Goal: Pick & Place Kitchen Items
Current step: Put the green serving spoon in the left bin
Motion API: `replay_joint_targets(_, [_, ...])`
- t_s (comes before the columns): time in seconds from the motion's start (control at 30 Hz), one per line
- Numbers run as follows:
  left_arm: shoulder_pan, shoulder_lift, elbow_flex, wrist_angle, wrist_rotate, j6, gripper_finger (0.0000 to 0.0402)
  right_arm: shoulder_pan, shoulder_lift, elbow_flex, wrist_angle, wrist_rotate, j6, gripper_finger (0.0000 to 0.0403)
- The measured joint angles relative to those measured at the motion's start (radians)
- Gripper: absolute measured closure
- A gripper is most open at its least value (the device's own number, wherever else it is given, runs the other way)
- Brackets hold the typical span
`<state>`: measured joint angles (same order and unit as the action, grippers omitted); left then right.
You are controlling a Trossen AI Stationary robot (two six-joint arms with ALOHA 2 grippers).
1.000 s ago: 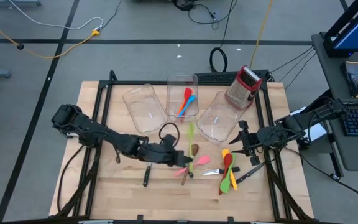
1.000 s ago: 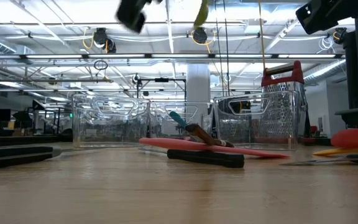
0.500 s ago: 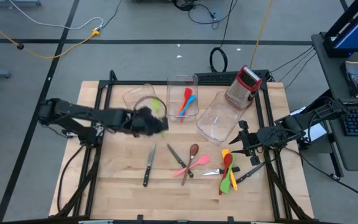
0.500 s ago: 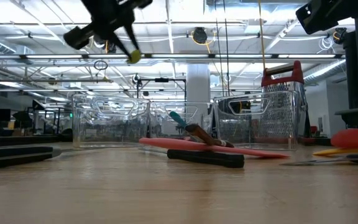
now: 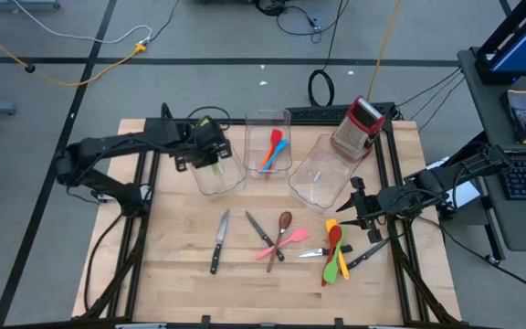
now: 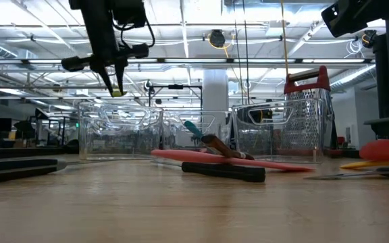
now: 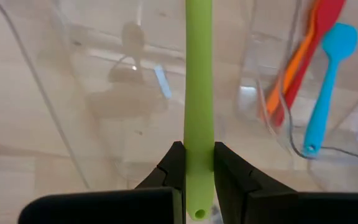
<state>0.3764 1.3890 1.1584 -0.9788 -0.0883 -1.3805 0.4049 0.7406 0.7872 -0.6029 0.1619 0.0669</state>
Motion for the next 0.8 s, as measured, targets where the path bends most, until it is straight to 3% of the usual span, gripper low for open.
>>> replay_joint_targets(0.23, [0.031, 0.000, -0.084, 0.017, 0.081, 0.039, 0.0361, 0.000, 0.000, 0.000, 0.000, 0.000, 0.000, 0.0248])
replay_joint_targets(0.63, [0.035, 0.001, -0.242, 0.280, 0.144, 0.052, 0.0361, 0.000, 0.000, 0.000, 0.000, 0.002, 0.000, 0.0248])
replay_joint_targets(0.8, [0.053, 0.000, -0.260, 0.305, 0.148, 0.080, 0.0361, 0.000, 0.000, 0.000, 0.000, 0.003, 0.000, 0.0248])
